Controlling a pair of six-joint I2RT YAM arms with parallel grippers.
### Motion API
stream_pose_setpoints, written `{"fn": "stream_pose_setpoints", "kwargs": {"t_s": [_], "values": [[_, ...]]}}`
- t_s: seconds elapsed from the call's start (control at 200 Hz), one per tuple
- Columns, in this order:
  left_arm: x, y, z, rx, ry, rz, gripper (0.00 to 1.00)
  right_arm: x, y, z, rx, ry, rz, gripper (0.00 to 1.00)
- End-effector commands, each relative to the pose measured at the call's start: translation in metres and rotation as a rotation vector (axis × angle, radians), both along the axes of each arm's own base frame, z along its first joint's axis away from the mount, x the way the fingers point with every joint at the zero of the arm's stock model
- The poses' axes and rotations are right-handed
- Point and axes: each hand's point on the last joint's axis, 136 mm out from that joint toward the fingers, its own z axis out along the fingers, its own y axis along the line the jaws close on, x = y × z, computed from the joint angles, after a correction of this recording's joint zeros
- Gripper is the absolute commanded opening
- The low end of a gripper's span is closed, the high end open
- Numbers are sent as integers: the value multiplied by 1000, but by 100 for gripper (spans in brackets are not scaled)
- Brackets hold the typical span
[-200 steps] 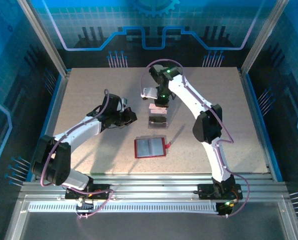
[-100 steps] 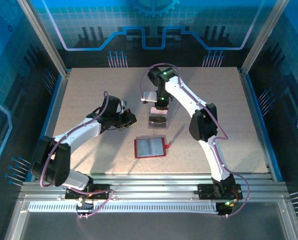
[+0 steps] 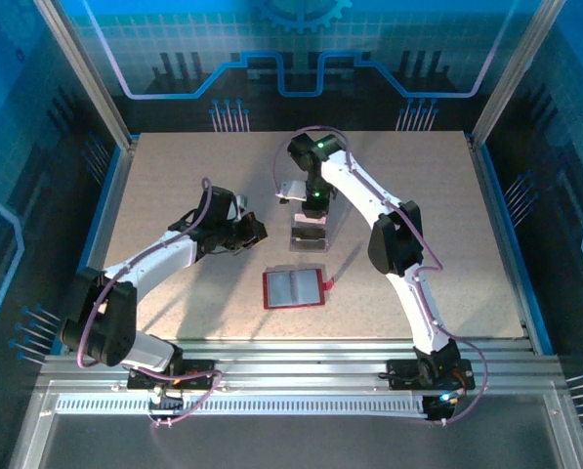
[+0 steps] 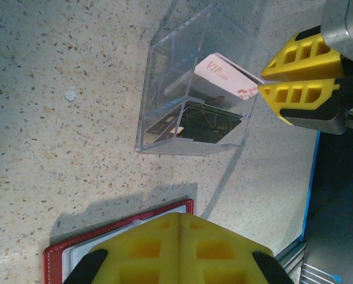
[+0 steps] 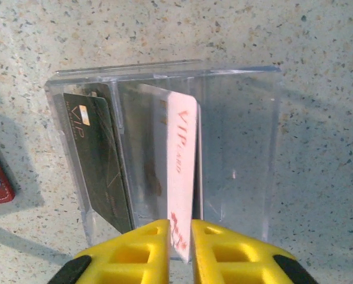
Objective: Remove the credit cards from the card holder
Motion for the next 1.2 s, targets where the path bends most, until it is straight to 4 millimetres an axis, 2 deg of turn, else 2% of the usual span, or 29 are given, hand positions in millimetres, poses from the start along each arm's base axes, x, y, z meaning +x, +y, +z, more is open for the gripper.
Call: {"fn": "stream_pose_setpoints", "kwargs": {"t_s": [0.0, 0.17, 0.22, 0.23, 0.275, 0.465, 0.67, 0.83, 1.061, 1.196], "values": [[-2, 1, 4, -21, -5, 0, 4, 10, -5, 14, 8, -52, -38, 19], [-1, -1, 5, -30, -2, -10, 5, 6, -2, 28, 39, -73, -60, 21], [-1, -2, 5, -34, -1, -14, 5, 2, 0, 24, 40, -56, -69, 21], [-1, -2, 5, -35, 0, -15, 5, 1, 0, 32, 53, -69, -70, 21], [-1, -3, 5, -39, 0, -21, 5, -2, 2, 38, 73, -71, -89, 21], [-6, -7, -4, -46, 39, -51, 5, -5, 14, 49, 194, -64, -285, 20], [-16, -13, -14, -49, 86, -95, 5, -22, 27, 56, 339, -48, -501, 20], [-26, -14, -22, -25, 114, -122, 5, -52, 36, 44, 430, 33, -651, 21], [-38, -12, -36, -2, 152, -128, 5, -92, 57, 28, 526, 156, -800, 17], [-49, -12, -48, 8, 189, -139, 4, -113, 71, 17, 578, 339, -943, 14]]}}
